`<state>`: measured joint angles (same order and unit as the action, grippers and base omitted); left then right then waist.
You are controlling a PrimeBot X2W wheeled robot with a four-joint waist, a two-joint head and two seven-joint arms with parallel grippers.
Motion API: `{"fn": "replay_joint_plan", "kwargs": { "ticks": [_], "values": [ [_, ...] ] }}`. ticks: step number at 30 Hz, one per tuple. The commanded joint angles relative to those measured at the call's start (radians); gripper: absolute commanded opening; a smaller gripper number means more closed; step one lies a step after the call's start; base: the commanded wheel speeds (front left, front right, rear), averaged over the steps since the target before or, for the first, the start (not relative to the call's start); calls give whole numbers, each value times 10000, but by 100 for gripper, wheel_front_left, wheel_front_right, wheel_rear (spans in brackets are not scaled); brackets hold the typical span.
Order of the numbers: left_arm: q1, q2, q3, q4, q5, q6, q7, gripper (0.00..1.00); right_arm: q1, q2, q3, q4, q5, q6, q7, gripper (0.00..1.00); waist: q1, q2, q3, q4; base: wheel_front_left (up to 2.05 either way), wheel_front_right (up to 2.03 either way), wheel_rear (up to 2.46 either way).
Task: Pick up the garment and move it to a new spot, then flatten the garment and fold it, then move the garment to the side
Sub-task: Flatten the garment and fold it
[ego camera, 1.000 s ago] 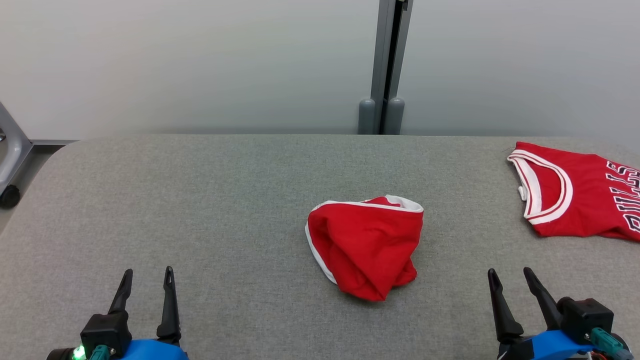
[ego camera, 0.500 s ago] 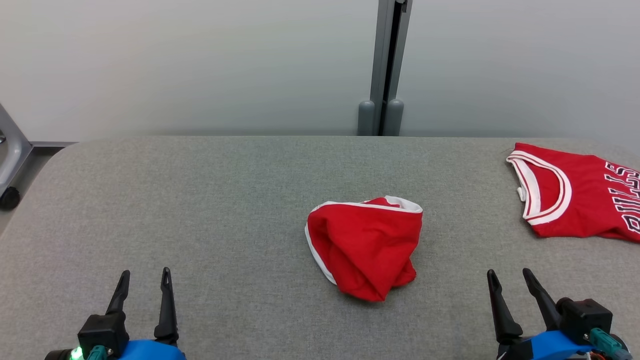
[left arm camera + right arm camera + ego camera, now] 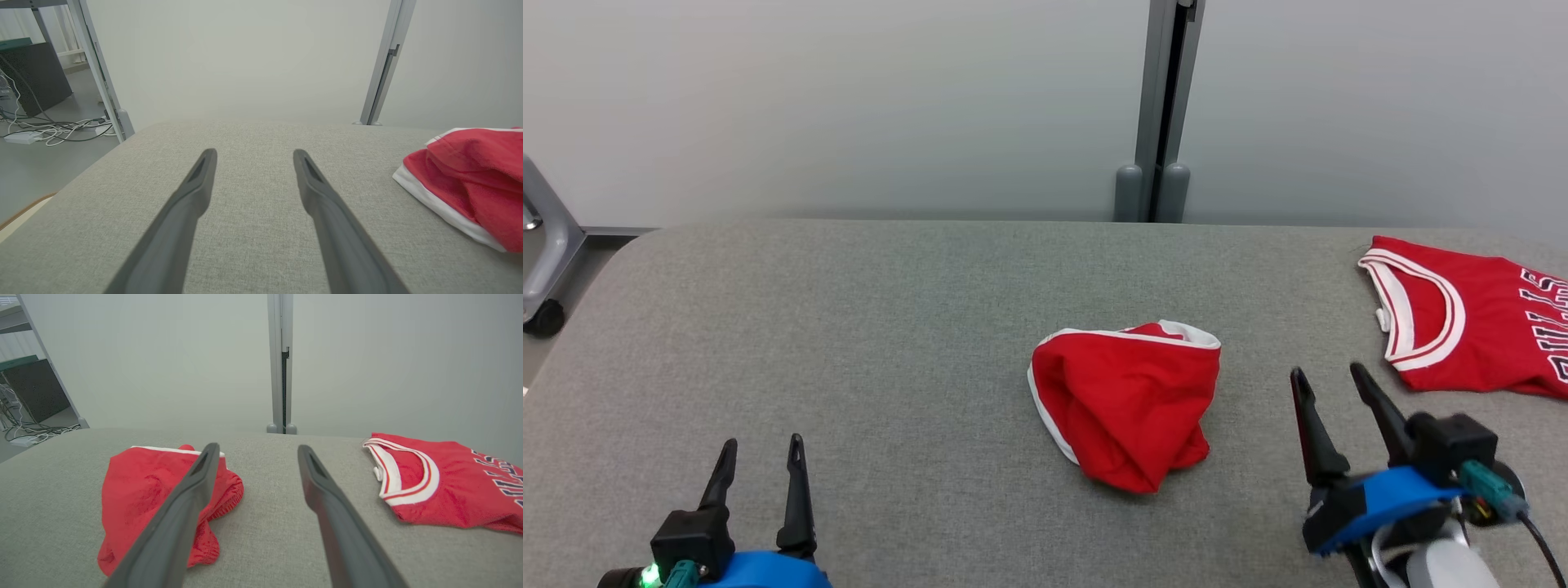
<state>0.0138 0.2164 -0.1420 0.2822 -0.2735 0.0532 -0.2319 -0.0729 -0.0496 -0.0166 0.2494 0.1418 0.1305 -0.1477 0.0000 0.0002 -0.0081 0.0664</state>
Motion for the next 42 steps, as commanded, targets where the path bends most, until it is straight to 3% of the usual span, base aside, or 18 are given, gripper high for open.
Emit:
{"fn": "replay_joint_plan", "kwargs": {
  "ticks": [1, 8, 15, 23, 33, 34, 36, 42],
  "values": [
    [-270, 41, -13, 32, -39, -25, -61, 100, -683, -31, 158, 44, -214, 7, 82, 100, 0, -2, 78, 87, 0, 0, 0],
    [-701, -85, -182, -31, 11, -48, -125, 100, -3792, -681, 961, 1253, -362, 7, 892, 100, 0, -2, 726, 525, 0, 0, 0],
    [-1196, -232, -241, 39, 50, -45, -227, 100, -6025, -1139, 1775, 3728, -199, 5, 1101, 100, 0, -2, 1471, 912, 0, 0, 0],
    [-1499, -372, -267, 240, 81, -28, -302, 100, -6072, -1143, 2399, 6786, 82, 5, 834, 100, 0, -2, 1676, 1153, 0, 0, 0],
    [-1531, -441, -196, 262, 53, -52, -337, 100, -5324, -573, 3096, 8487, 683, 7, 401, 100, 0, -2, 1639, 1029, 0, 0, 0],
    [-1559, -452, -200, 264, 54, -61, -336, 100, -5281, -501, 3167, 8573, 810, 7, 358, 76, 0, -2, 1639, 1022, 0, 0, 0],
    [-1571, -455, -184, 267, 63, -48, -335, 100, -5309, -420, 3292, 8567, 1009, 8, 115, 0, 0, -2, 1624, 985, 0, 0, 0],
    [-1374, -395, -94, 245, 98, -12, -338, 100, -5734, -733, 3245, 8102, 1305, 5, -971, 0, 0, -2, 1296, 830, 0, 0, 0]
  ]
}}
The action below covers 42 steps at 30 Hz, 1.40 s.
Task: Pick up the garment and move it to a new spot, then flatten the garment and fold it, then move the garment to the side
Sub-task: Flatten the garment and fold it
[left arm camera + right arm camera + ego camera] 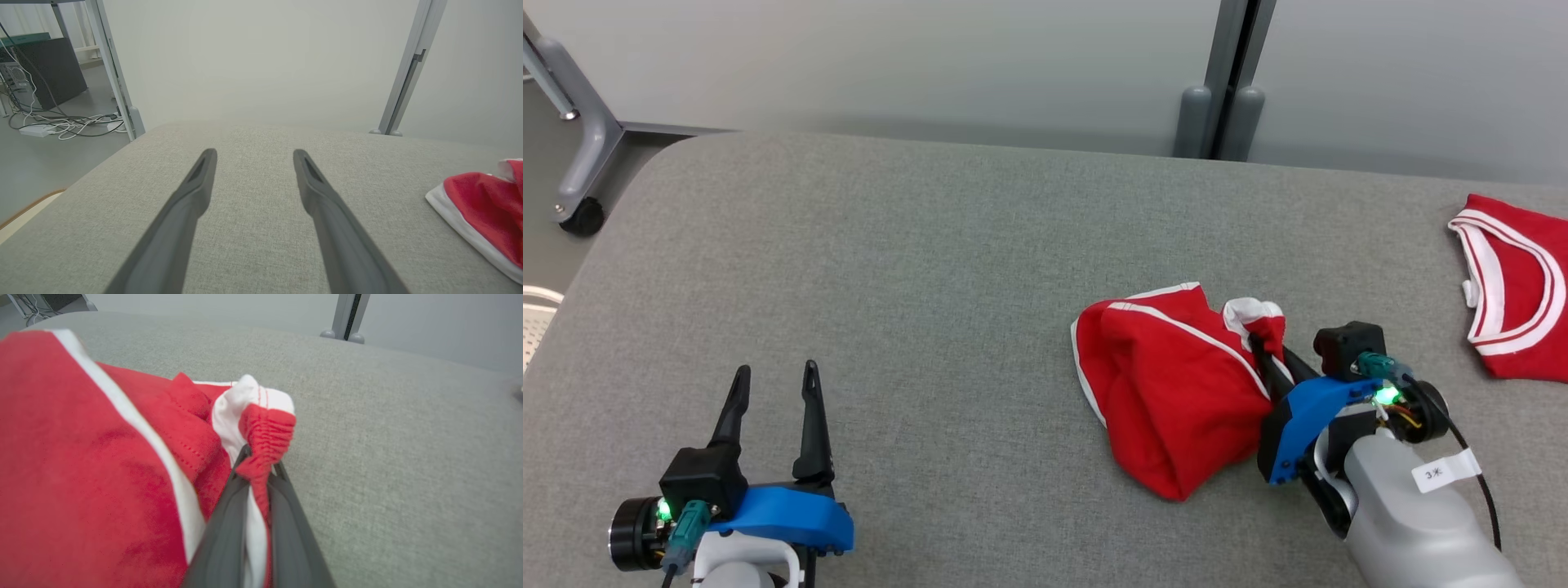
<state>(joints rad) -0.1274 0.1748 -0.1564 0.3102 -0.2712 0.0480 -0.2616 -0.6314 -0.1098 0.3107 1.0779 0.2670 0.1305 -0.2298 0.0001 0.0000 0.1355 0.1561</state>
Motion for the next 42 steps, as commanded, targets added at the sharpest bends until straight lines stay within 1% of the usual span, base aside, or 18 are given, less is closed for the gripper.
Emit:
{"fn": "replay_joint_plan", "kwargs": {
  "ticks": [1, 4, 7, 10, 12, 15, 18, 19, 20, 23, 24, 25, 28, 32, 35, 36, 37, 42],
  "values": [
    [91, 32, 63, -61, 79, 52, -42, 100, -193, -164, -39, -355, 66, 5, -236, 0, -1, 0, -205, -85, 0, 0, 0],
    [204, 34, 110, -139, 95, 56, -42, 100, -310, -248, 26, -1145, -100, 7, -349, 0, -1, 0, -382, -118, 0, 0, 0],
    [261, 32, 116, -227, 108, 50, -43, 100, -344, -198, 211, -2460, -296, 5, -364, 0, -1, 0, -482, -103, 0, 0, 0],
    [318, 62, 157, -279, 56, 1, -42, 100, -45, 0, 777, -3567, -504, 7, -358, 0, -1, 0, -542, -57, 0, 0, 0],
    [348, 64, 166, -300, 48, -3, -44, 100, 59, 70, 1049, -3788, -575, 7, -358, 0, -1, 0, -558, -31, 0, 0, 0],
    [379, -1, 133, -353, 43, 7, -42, 100, 460, 352, 2268, -4328, -477, 5, -359, 0, -1, 0, -576, 128, 0, 0, 0],
    [415, -19, 142, -366, 16, -5, -43, 100, 909, 512, 3153, -4399, -212, 5, -305, 0, -1, 0, -542, 234, 0, 0, 0],
    [432, -40, 150, -359, 2, -21, -43, 100, 1205, 587, 3796, -4441, -34, 7, -310, 0, -1, 0, -519, 288, 0, 0, 0],
    [432, -40, 150, -359, 2, -21, -43, 100, 1205, 587, 3796, -4441, -34, 7, -310, 0, -1, 0, -519, 288, 0, 0, 0],
    [411, -55, 162, -314, -11, -15, -43, 100, 1744, 602, 5035, -4869, 654, 7, -316, 0, -1, 0, -506, 350, 0, 0, 0],
    [404, -55, 178, -307, -15, -12, -43, 100, 1863, 589, 5352, -5010, 823, 7, -318, 28, -1, 0, -502, 351, 0, 0, 0],
    [404, -57, 184, -303, -18, -3, -43, 100, 1950, 567, 5582, -5115, 1009, 5, -325, 100, -1, 0, -505, 343, 0, 0, 0],
    [424, -57, 248, -304, -26, 21, -43, 100, 2025, 562, 5854, -5282, 1230, 5, -342, 100, -1, 0, -508, 245, 0, 0, 0],
    [454, -27, 291, -276, -7, 5, -43, 100, 1909, 574, 5097, -5442, 998, 7, -361, 100, -1, 0, -617, 42, 0, 0, 0],
    [585, -5, 327, -264, 10, 32, -43, 100, 2204, 518, 3875, -5705, 497, 5, -359, 100, -1, 0, -784, -148, 0, 0, 0],
    [611, 1, 325, -263, 15, 21, -43, 100, 2359, 458, 3351, -5846, 374, 5, -359, 100, -1, 0, -828, -189, 0, 0, 0],
    [642, 27, 346, -267, 8, 12, -43, 100, 2712, 268, 2204, -6201, 90, 5, -360, 100, -1, 0, -936, -280, 0, 0, 0],
    [865, 98, 357, -285, -9, 11, -43, 100, 4060, 72, -450, -7074, -490, 7, -353, 100, -1, 0, -1132, -507, 0, 0, 0]
  ]
}}
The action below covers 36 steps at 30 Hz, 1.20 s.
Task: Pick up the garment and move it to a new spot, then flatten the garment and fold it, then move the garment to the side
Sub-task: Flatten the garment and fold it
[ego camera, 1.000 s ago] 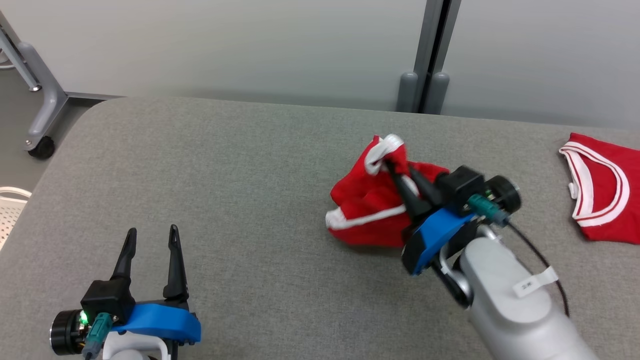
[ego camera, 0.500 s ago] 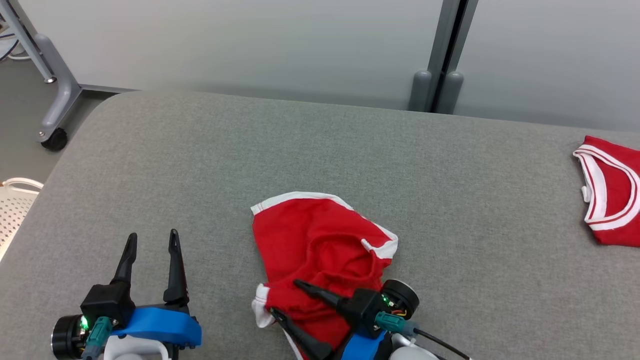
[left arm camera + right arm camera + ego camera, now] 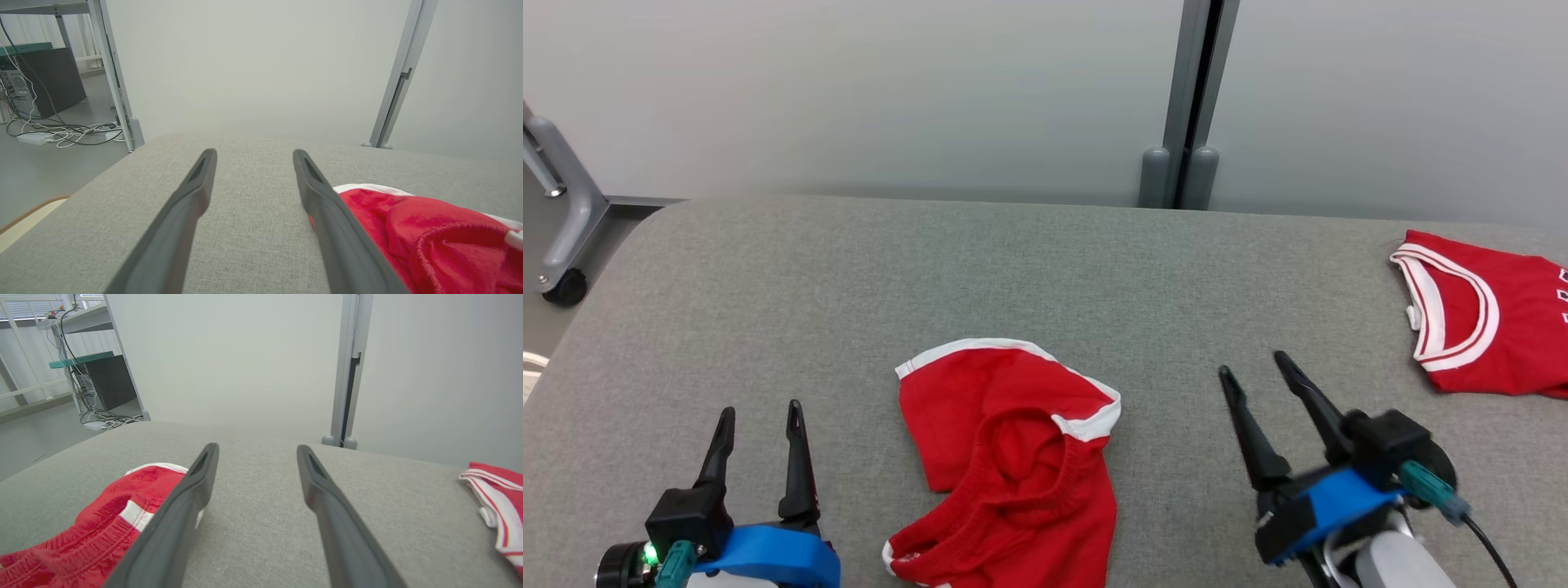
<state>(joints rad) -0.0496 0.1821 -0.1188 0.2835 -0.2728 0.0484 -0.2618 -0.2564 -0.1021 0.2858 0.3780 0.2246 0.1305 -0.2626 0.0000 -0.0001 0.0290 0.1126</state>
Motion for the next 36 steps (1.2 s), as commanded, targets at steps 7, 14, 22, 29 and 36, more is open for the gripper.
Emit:
{"fn": "replay_joint_plan", "kwargs": {
  "ticks": [7, 14, 22, 29, 36],
  "values": [
    [290, 51, -78, -145, 17, 73, -42, 100, 2067, 175, -2183, -662, -610, 7, -28, 100, 0, 1, -132, -335, 0, 0, 0],
    [187, 35, -223, -164, -39, -9, 24, 100, 2435, 436, -2225, -733, -692, 7, -28, 100, 0, 1, -72, -553, 0, 0, 0],
    [-1132, -380, -1573, -260, 362, -840, 522, 100, 1969, 482, -2224, -713, -758, 7, -29, 100, 0, 1, 42, -801, 0, 0, 0],
    [-1878, -630, -2702, 149, 458, -1359, 1824, 100, 1841, 497, -2441, -732, -792, 7, -28, 100, 0, 1, 284, -1251, 0, 0, 0],
    [-1338, -547, -3157, 562, -89, -1551, 3432, 100, 1912, 503, -2676, -768, -756, 7, -29, 100, 0, 1, 506, -1635, 0, 0, 0]
  ]
}}
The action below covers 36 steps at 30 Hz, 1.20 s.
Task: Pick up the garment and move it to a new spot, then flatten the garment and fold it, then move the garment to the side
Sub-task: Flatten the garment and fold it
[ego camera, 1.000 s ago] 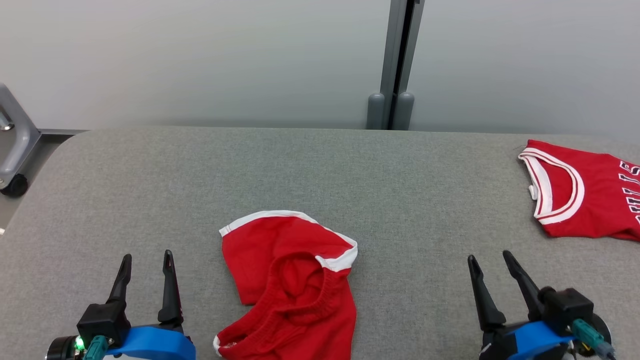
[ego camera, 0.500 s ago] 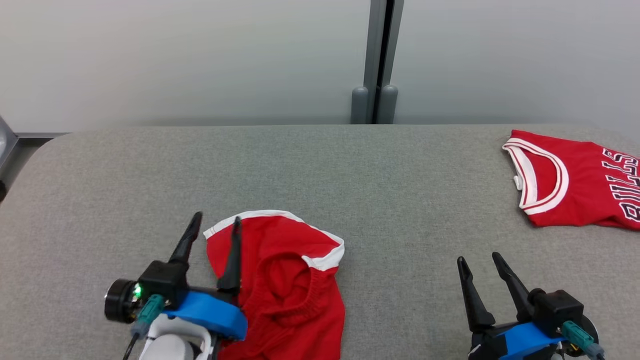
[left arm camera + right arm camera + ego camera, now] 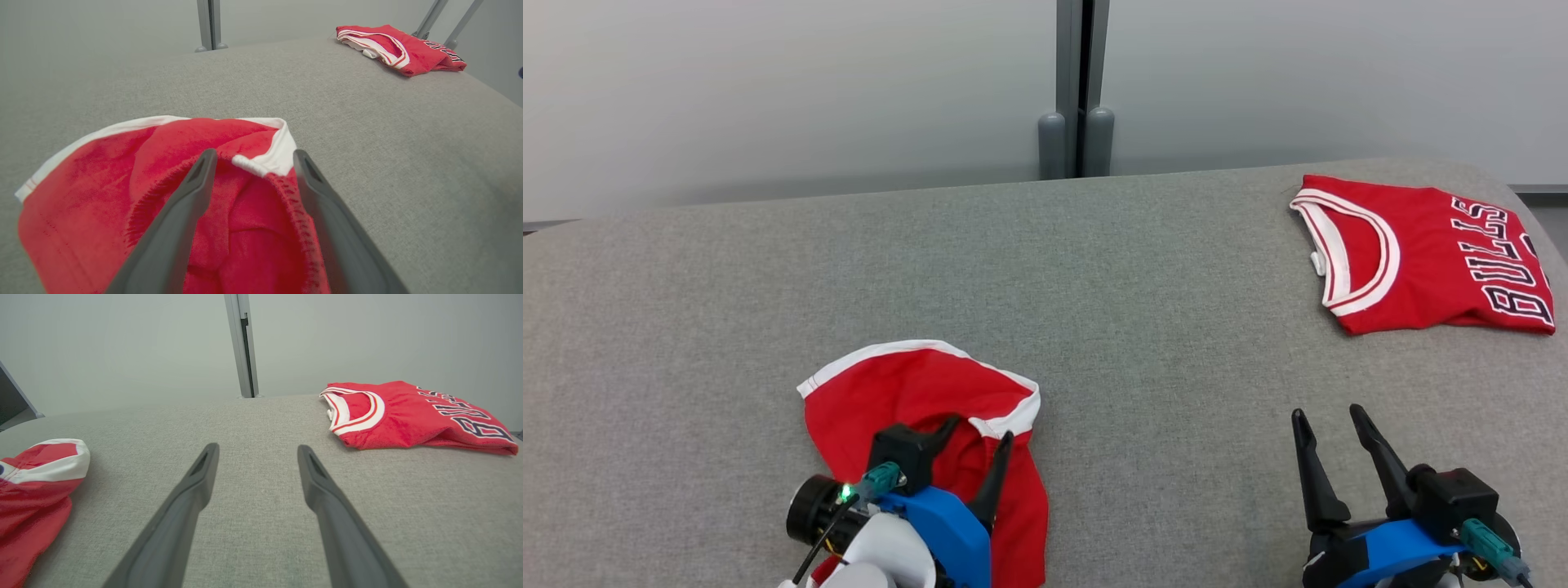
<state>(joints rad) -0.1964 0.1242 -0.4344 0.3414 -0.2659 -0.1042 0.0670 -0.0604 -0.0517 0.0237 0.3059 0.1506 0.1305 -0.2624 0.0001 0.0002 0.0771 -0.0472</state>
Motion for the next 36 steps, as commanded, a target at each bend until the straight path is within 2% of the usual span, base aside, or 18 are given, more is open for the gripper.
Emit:
{"fn": "replay_joint_plan", "kwargs": {
  "ticks": [1, 5, 12, 13, 14, 17, 22, 32, 36],
  "values": [
    [220, 33, -59, 42, -267, -61, 406, 100, -50, 2, -82, -51, -15, 7, -31, 100, -1, -2, 45, -63, 0, 0, 0],
    [466, 117, -241, 133, -575, -115, 1245, 100, -83, 6, -135, -102, -67, 7, -31, 100, -1, -2, 104, -148, 0, 0, 0],
    [-59, 5, -74, 295, -1044, -176, 952, 100, -263, 12, -36, -125, 12, 7, -31, 100, -1, -2, 240, -232, 0, 0, 0],
    [-265, -22, -5, 411, -1079, -177, 802, 57, -293, 9, 31, -110, 41, 7, -30, 100, -1, -2, 275, -277, 0, 0, 0],
    [-525, -31, 65, 588, -1087, -158, 645, 0, -339, 5, 75, -95, 66, 5, -30, 100, -1, -2, 298, -308, 0, 0, 0],
    [-1546, 3, 253, 1448, -974, -108, 205, 0, -471, 0, 212, -13, 181, 7, -31, 100, -1, -2, 408, -611, 0, 0, 0],
    [-3182, 7, 270, 2119, -774, -169, -683, 0, -481, 0, -33, 9, 210, 7, -30, 100, -1, -2, 484, -946, 0, 0, 0],
    [-6532, -426, -236, 2332, -683, -270, -1895, 0, -613, 2, -345, -130, 92, 7, -30, 100, -1, -2, 509, -1274, 0, 0, 0],
    [-6991, -552, -643, 2198, -882, -280, -2289, 0, -499, 4, -456, -253, 98, 7, -30, 100, -1, -2, 524, -1206, 0, 0, 0]
  ]
}}
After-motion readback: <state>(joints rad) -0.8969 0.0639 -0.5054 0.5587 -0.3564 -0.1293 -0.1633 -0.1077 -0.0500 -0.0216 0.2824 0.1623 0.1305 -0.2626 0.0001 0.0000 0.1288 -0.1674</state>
